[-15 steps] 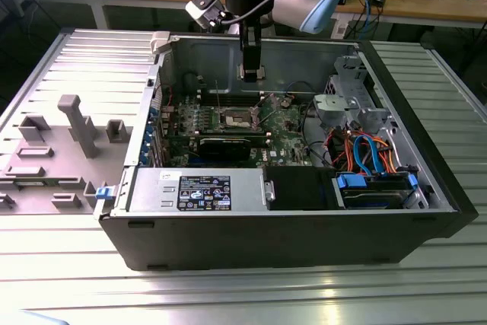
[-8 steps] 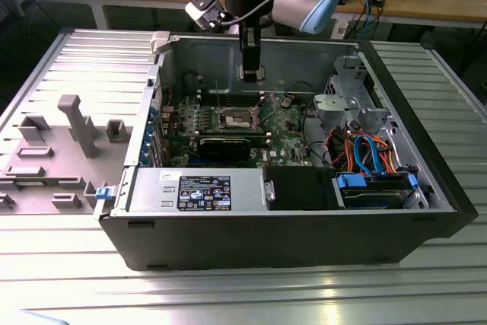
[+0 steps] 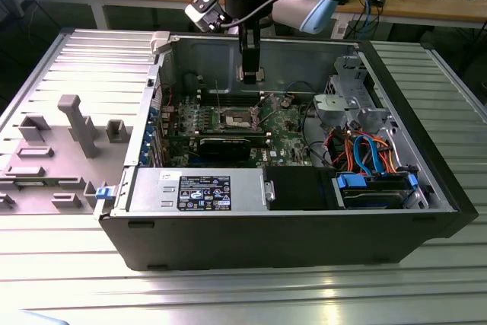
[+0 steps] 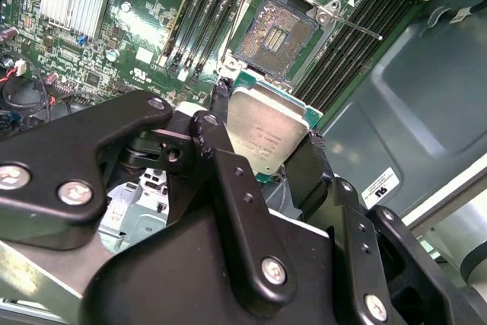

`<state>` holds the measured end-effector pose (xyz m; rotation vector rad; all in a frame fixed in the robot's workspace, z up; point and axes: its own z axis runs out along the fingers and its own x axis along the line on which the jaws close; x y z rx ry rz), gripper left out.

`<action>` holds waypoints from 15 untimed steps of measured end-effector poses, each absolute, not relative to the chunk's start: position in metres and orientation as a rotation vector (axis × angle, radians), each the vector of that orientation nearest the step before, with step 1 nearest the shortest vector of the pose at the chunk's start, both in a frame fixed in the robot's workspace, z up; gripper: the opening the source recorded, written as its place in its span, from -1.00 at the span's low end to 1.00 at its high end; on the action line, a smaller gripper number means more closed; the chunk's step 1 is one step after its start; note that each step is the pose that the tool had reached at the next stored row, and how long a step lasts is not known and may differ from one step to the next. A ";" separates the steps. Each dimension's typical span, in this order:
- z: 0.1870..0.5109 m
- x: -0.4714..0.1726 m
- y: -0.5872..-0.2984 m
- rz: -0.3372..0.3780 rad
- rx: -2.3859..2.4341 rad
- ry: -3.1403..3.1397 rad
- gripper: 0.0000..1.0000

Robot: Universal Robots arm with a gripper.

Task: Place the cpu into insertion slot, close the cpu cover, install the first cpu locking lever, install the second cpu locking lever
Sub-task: 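Place the cpu into insertion slot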

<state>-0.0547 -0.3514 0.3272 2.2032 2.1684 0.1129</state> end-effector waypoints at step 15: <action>0.321 -0.058 -0.350 0.113 2.203 2.168 0.08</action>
